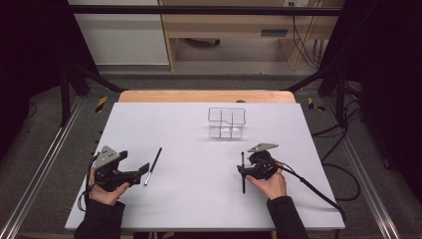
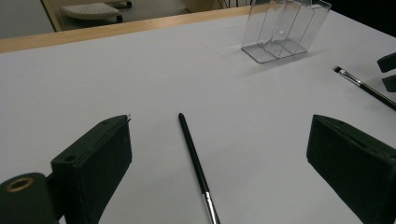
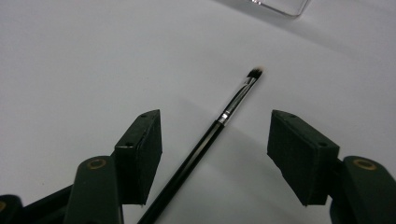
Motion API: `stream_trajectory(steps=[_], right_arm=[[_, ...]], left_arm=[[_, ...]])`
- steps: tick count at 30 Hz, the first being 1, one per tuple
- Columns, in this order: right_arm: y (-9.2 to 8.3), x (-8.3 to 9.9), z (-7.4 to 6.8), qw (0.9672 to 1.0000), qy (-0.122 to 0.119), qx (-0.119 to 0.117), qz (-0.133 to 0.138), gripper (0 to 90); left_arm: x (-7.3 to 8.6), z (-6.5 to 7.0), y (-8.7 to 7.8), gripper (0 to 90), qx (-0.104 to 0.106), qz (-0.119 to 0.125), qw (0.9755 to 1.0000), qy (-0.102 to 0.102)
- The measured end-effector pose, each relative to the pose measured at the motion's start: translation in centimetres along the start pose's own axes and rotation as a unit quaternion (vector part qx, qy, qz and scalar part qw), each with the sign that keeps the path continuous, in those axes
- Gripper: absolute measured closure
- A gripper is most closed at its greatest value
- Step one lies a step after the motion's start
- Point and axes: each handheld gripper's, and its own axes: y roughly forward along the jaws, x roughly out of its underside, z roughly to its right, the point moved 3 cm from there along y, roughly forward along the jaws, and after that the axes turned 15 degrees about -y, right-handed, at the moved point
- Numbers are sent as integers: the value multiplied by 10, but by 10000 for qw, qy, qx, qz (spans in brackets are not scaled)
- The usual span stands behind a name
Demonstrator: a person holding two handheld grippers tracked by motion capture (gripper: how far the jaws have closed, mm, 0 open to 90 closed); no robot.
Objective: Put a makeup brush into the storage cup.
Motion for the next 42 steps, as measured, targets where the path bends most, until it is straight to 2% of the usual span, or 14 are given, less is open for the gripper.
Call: stream_trajectory(steps=[16, 27, 42], right_arm=[[11, 6, -6, 9992, -214, -109, -328, 588], [10, 6, -6, 9989, -271, -150, -340, 710], [7, 7, -4, 9983, -300, -135, -489, 776]], left_arm=[[0, 0, -1, 69, 8, 8, 10000, -4], [0, 0, 0, 75, 9, -1, 10000, 2], [0, 2, 0, 78, 24, -12, 10000, 11]])
